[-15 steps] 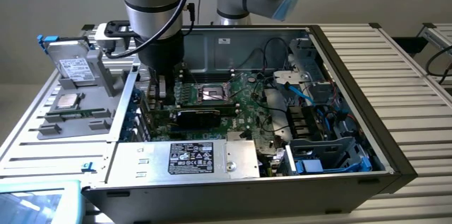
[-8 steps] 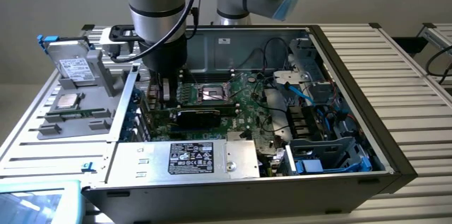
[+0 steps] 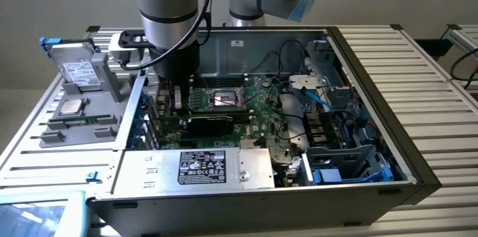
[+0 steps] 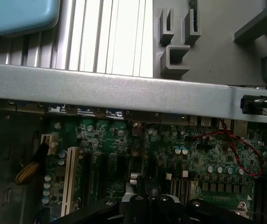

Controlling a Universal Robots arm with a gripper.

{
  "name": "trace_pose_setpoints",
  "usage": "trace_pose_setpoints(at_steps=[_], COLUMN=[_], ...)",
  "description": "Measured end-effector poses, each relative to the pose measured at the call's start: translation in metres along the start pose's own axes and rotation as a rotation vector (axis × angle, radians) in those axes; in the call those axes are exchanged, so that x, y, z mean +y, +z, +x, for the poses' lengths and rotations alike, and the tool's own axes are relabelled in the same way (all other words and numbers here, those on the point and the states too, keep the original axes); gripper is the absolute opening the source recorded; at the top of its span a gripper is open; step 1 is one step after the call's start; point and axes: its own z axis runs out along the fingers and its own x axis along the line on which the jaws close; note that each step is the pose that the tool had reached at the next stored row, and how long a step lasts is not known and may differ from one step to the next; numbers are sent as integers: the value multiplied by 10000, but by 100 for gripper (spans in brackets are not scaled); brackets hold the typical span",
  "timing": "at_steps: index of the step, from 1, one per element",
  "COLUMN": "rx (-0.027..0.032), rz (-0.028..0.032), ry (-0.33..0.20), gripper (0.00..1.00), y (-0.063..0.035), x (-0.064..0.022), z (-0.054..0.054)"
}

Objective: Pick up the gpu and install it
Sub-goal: 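Press down on the gpu until it lock into place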

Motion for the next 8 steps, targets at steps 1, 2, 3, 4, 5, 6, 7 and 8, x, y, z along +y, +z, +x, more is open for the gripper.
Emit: trace_pose_setpoints(at_steps=[1, 2, 3, 4, 5, 6, 7, 8], rx=[1, 2, 0, -1, -2, -3, -3, -2], rz=[-1, -3, -13, -24, -37, -52, -58, -59], ry=[-1, 0, 1, 1, 1, 2, 3, 4], gripper=[12, 12, 12, 12, 12, 12, 12, 12], y=[0, -1, -1, -3, -4, -5, -5, -5], x=[-6, -16, -32, -43, -50, -52, -51, -51], z=[0, 1, 2, 3, 4, 4, 4, 4])
